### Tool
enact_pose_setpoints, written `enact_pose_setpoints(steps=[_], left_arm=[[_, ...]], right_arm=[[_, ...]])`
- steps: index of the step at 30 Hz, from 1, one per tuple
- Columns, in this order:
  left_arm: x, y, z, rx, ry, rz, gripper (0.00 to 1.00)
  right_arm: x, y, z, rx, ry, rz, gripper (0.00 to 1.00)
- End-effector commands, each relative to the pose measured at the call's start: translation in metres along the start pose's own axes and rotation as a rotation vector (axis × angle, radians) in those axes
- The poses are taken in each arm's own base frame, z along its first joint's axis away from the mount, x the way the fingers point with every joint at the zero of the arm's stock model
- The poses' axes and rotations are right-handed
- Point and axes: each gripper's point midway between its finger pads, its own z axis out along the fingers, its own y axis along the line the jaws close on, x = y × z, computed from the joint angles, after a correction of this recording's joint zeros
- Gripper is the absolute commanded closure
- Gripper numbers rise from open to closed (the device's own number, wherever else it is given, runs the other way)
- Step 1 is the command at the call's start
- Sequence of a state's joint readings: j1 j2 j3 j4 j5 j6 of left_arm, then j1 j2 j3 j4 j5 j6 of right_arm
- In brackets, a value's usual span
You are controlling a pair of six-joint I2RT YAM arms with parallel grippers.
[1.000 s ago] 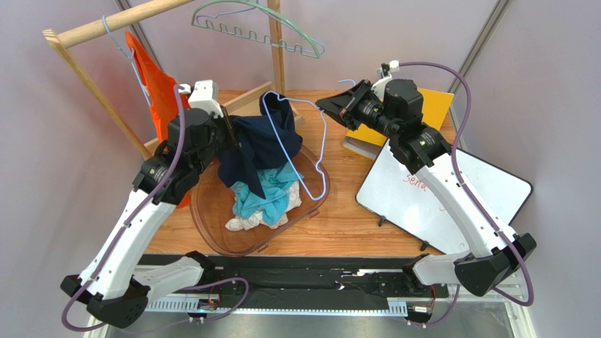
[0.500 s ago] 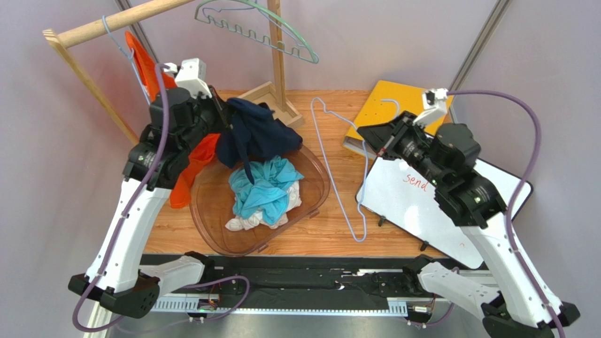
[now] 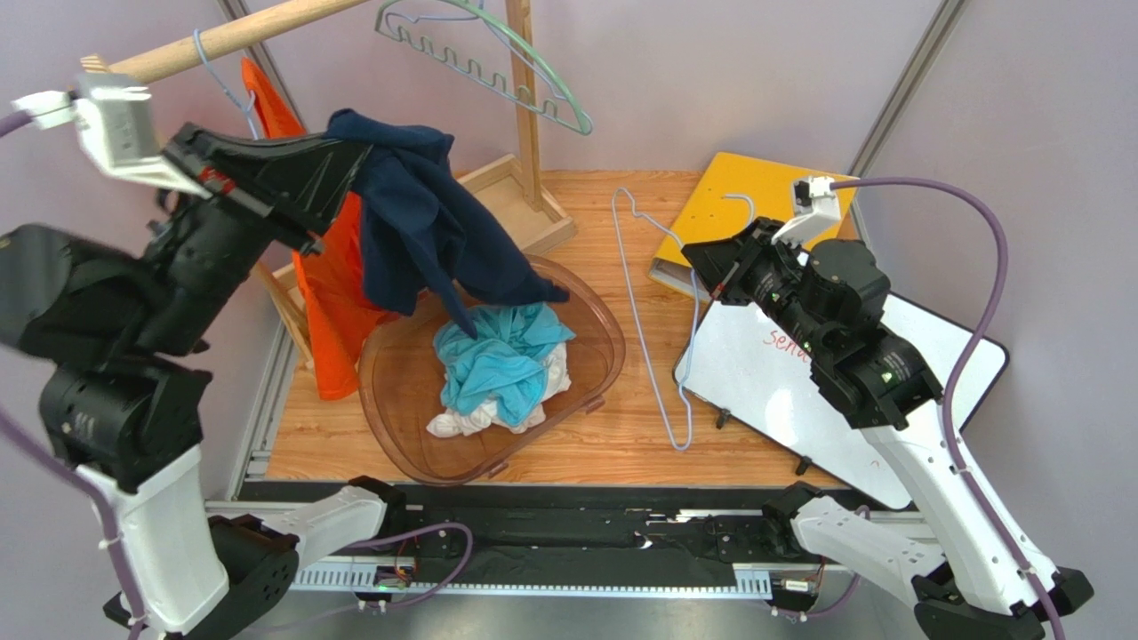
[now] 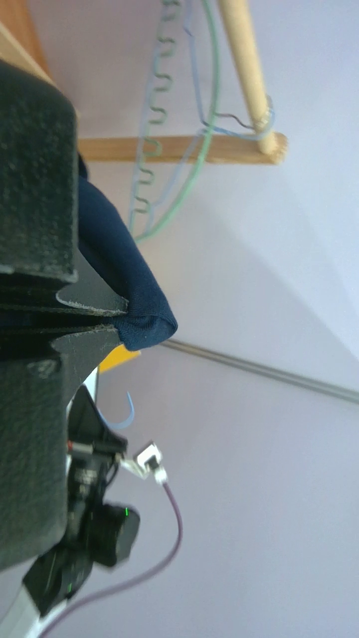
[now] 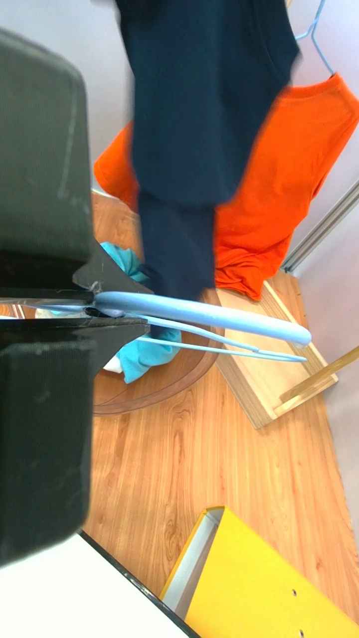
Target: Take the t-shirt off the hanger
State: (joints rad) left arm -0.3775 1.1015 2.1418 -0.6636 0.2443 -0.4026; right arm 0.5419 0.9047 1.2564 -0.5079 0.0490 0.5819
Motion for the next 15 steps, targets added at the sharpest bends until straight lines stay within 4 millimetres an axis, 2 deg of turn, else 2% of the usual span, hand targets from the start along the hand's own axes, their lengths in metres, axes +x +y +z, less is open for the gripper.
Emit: enact_pose_setpoints(steps=[1,5,9,13,15], left_arm=[[-0.051,-0.050,-0.024,0.191,-0.140,0.017,1.00],[-0.053,-0.050,-0.027,0.188,-0.148,0.016,1.00],[-0.043,-0.044,-0.020,0.172,-0.125,0.009,1.00],[-0.027,-0.028,-0.008,0.126,-0.089,0.006,1.00],[-0.013,-0.014,0.003,0.079,-0.060,0.014,1.00]], right_arm=[[-0.010,0.011,0.003,-0.055,-0.044,-0.006,1.00],[-0.008,0.011,0.005,-0.057,-0.040,-0.004,1.00],[-0.008,0.010,0.005,-0.053,-0.039,-0.007,1.00],[-0.006,0.008,0.006,-0.048,-0.037,-0.006,1.00],[-0.003,0.006,0.008,-0.044,-0.031,-0.005,1.00]])
